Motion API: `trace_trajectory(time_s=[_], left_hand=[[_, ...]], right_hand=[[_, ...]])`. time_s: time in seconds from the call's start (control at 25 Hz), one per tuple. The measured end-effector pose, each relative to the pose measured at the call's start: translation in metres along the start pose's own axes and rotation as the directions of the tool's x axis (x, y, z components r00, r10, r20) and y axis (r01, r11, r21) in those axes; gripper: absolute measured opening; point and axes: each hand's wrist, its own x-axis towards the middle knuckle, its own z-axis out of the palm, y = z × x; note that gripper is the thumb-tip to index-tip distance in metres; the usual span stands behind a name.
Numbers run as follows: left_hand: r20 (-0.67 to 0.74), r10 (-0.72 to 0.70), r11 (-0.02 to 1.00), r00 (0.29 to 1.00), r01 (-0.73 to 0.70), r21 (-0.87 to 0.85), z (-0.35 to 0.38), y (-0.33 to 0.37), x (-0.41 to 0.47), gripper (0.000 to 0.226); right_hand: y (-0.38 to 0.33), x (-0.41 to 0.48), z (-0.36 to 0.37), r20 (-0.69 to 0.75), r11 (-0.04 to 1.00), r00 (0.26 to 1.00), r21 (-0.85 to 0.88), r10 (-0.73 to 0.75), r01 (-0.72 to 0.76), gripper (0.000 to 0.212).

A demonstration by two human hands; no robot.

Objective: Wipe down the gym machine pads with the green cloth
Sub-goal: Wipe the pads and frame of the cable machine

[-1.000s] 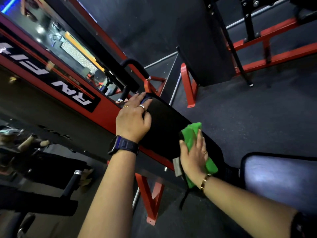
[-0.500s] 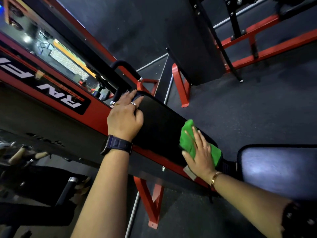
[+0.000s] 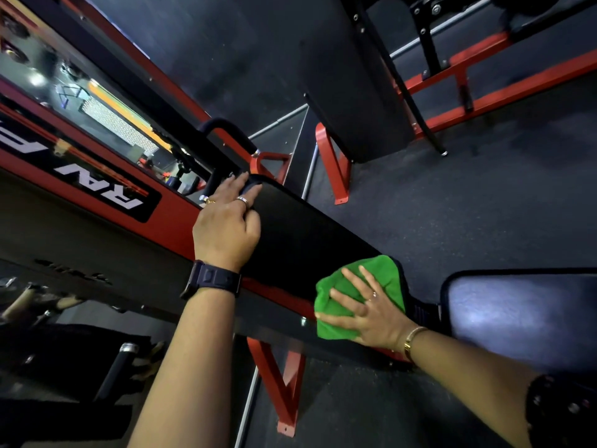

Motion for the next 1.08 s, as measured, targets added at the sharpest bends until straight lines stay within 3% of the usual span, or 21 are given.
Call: trace_trajectory(time_s=[0.2,0.32,0.44,0.56,0.6,0.68,0.76,0.96,1.08], left_hand=[[0.011,0.021,0.999,1.0,-0.02,-0.045,-0.001,-0.001,0.001,0.052],[0.004,0.027,0.999,1.0,-0.027,-0.034,-0.001,-0.001,0.0,0.053],[0.012,0.019,1.0,1.0,-0.019,0.0,-0.002,0.0,-0.001,0.054],[0.025,0.033,0.999,0.999,-0.033,0.016,-0.001,0.0,0.0,0.054],[0.031,0.042,0.999,0.999,-0.043,0.02,-0.002,0.0,0.001,0.053],[0.048,0.056,0.998,0.997,-0.057,0.026,-0.004,0.0,0.001,0.052],[0.1,0.096,0.992,0.99,-0.103,0.066,-0.009,-0.005,0.003,0.052],[0.34,0.197,0.978,0.919,-0.162,-0.131,-0.017,-0.006,0.055,0.053],[0.546,0.202,0.961,0.813,-0.273,0.051,-0.004,0.002,0.08,0.041]], right_hand=[[-0.017,0.119,-0.038,-0.082,0.992,0.997,0.122,0.006,0.005,0.062],[-0.015,0.097,-0.024,-0.167,0.996,0.986,0.091,0.005,0.011,0.051],[-0.01,0.027,-0.003,-0.101,0.997,0.994,0.074,0.045,-0.037,0.069],[-0.001,0.042,-0.012,0.03,0.948,0.979,0.246,0.204,-0.205,0.082],[0.004,0.065,-0.021,0.079,0.885,0.945,0.335,0.316,-0.324,0.081],[0.02,0.118,-0.036,0.2,0.658,0.804,0.482,0.56,-0.578,0.071],[0.038,0.164,-0.043,0.266,0.507,0.702,0.532,0.66,-0.678,0.066],[0.057,0.167,-0.032,0.286,0.5,0.708,0.542,0.645,-0.675,0.064],[0.057,0.095,-0.012,0.355,0.365,0.558,0.482,0.75,-0.797,0.073]])
